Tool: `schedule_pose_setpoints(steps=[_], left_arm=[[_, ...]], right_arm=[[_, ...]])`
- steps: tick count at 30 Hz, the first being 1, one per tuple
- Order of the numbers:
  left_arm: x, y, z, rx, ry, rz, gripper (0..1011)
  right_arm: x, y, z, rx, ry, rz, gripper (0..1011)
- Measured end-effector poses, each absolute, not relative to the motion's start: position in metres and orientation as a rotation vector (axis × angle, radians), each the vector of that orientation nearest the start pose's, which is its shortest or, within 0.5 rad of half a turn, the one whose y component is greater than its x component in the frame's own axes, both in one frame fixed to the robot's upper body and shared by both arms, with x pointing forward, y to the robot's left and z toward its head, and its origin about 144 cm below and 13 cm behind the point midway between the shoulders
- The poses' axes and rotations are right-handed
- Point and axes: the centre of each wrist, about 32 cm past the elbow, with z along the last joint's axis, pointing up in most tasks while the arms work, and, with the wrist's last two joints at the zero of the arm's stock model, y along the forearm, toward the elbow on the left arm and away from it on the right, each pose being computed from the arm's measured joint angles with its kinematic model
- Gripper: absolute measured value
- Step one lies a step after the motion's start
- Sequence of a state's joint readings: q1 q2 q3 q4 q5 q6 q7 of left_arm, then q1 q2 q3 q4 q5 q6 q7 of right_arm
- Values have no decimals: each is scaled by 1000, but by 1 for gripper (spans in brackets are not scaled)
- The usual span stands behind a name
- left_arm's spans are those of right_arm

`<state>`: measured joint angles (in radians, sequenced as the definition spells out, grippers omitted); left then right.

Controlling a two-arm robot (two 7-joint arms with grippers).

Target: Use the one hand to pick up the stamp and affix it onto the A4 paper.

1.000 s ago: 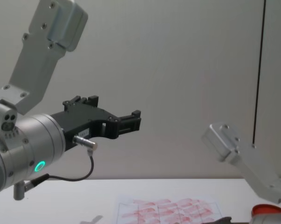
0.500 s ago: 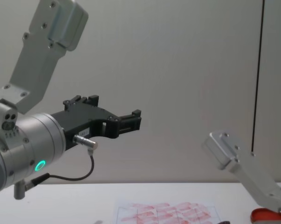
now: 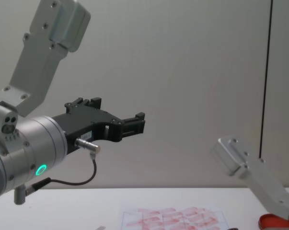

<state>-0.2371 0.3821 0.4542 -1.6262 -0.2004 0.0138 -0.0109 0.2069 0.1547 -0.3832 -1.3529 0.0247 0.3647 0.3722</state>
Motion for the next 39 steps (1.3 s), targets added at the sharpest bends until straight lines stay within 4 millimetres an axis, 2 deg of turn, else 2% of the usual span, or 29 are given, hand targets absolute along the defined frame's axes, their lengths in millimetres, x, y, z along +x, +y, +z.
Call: schedule_pose_setpoints(steps=[8,15,24,30,39], left_arm=[[492,198,1204,61,-268,1124,1001],[492,198,1204,61,-268,1124,1001],[492,198,1204,61,-268,1124,1001],[492,198,1204,61,-268,1124,1001],[492,198,1204,61,-268,1124,1001]], right_arm=[[499,-170,1137,-405,184,-905,220],[504,-172,1169,-282,143,-947,220],[506,-178,1198,-175,118,-1012,220],[505,-187,1211,-157,122,-1084,220],[505,-202,1213,-206,139,-1185,220]])
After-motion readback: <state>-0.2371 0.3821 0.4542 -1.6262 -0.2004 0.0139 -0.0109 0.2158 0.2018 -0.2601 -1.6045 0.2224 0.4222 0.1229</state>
